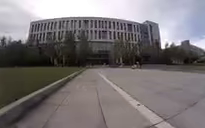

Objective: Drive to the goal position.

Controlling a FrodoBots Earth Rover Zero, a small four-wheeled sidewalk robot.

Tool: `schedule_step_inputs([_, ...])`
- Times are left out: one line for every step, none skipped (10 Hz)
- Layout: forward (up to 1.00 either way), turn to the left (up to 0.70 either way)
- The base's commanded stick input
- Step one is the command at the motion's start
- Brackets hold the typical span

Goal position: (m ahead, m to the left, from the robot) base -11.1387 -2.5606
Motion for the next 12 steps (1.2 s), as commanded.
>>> schedule_step_inputs([0.70,0.00])
schedule_step_inputs([0.70,0.00])
schedule_step_inputs([0.70,0.00])
schedule_step_inputs([0.70,0.00])
schedule_step_inputs([0.70,0.00])
schedule_step_inputs([0.70,0.00])
schedule_step_inputs([0.70,0.00])
schedule_step_inputs([0.70,0.00])
schedule_step_inputs([0.70,0.00])
schedule_step_inputs([0.70,0.00])
schedule_step_inputs([0.70,0.00])
schedule_step_inputs([0.70,0.00])
